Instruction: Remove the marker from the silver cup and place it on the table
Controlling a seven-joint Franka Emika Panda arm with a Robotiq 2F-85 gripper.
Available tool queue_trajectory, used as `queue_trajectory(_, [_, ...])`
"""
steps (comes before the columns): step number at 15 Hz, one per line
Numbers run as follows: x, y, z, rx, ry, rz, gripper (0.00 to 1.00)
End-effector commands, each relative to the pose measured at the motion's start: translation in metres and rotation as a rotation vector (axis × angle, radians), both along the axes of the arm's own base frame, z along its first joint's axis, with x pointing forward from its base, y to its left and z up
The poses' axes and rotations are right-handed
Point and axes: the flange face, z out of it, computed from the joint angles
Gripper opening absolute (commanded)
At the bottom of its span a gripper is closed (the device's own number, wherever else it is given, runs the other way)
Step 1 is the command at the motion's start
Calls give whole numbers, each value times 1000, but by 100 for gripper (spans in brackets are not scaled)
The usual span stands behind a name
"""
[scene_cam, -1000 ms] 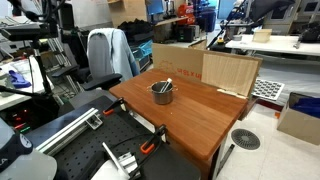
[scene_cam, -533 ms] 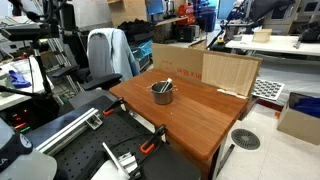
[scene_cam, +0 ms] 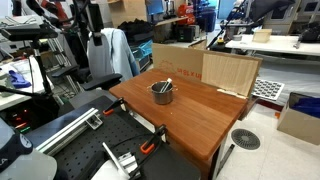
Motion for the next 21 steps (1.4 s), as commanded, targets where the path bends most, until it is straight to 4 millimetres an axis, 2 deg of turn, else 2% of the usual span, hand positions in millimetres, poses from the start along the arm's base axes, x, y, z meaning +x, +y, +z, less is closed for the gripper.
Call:
queue_trajectory(1, [23,-30,-10,-33,-74,-49,100])
queue_trajectory(6, [58,-83,-51,-56,-102,-161,100])
queue_trajectory(8, [74,-93,-69,-57,-109,-192,100])
queue_trajectory(17, [148,-90,-136,-93,-115,-218,100])
queue_trajectory(21, [173,-90,-164,-117,-106,-234,100])
